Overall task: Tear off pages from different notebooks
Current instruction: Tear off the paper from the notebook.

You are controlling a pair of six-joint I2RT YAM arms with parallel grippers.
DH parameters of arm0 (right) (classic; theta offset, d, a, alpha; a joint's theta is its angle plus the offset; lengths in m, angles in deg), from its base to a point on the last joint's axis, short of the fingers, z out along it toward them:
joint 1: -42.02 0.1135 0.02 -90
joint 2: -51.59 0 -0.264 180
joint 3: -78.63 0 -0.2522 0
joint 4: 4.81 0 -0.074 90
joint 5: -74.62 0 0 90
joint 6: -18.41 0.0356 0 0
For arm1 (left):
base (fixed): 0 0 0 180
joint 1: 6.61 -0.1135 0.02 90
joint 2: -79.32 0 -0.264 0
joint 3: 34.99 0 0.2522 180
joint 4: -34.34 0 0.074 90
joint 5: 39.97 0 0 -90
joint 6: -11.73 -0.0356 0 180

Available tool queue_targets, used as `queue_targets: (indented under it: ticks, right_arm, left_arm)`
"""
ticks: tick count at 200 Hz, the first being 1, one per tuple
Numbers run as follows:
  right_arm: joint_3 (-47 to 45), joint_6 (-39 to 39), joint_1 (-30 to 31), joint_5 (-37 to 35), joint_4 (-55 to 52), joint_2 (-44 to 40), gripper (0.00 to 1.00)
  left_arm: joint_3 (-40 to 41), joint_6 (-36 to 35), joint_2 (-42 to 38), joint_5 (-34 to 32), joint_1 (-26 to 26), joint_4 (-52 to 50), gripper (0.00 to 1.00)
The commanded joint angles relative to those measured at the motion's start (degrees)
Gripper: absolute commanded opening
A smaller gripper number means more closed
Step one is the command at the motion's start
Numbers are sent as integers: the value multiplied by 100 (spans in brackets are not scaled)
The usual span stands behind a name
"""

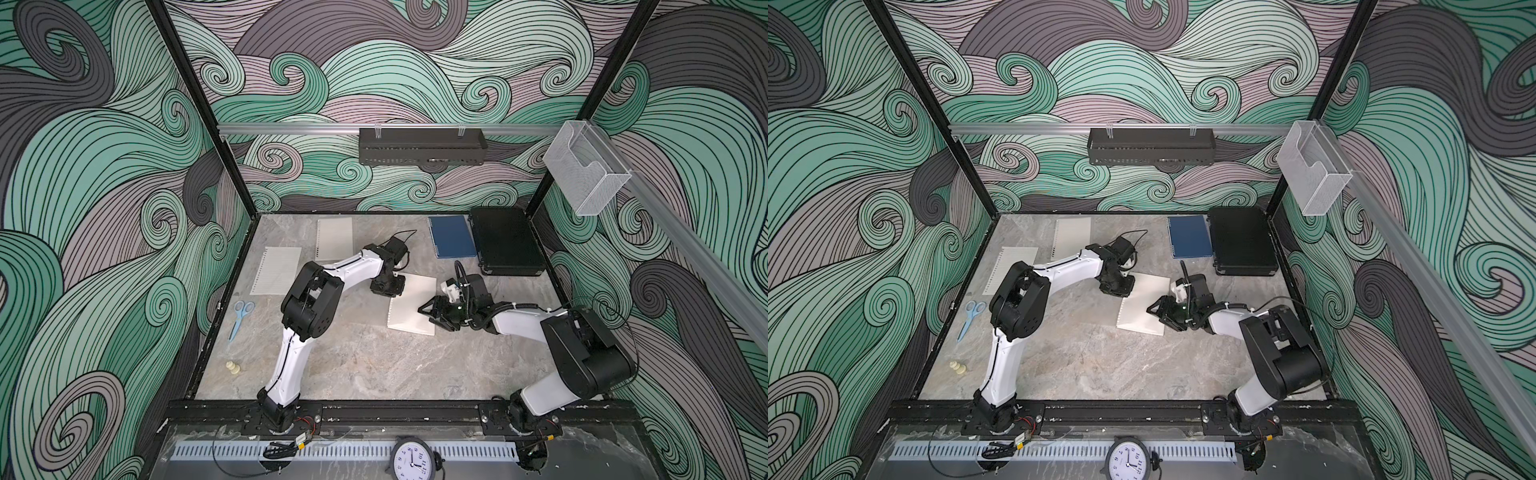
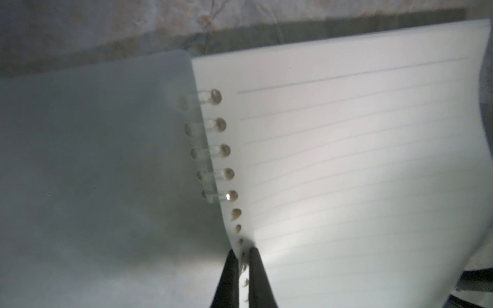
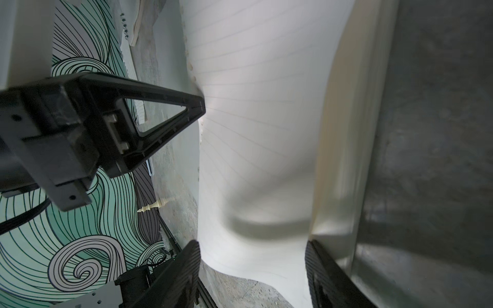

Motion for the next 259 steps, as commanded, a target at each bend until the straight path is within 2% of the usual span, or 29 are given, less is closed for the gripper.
queue_targets:
  ticks: [1,52,165,239,259]
  right_arm:
    - [-10,50,43,-496,70,411,65]
    - [270,-98,-56,-470,145,676,65]
    - [992,-791,-483,-352,-383,1133,65]
    - [1815,-1854,-532,-4,-1491,1391,64]
    - [2028,-2153,-534,-94,-1811,1400,64]
  left_arm:
    - [526,-118,746,-168,46,-468,7]
    - [547,-146,748,-114,47,-416,6]
    - [538,-170,757,-104,56,-437,5]
    - [486,-169,791,-153,53,-455,5]
    - [417,-175,826,-158,49,-494,5]
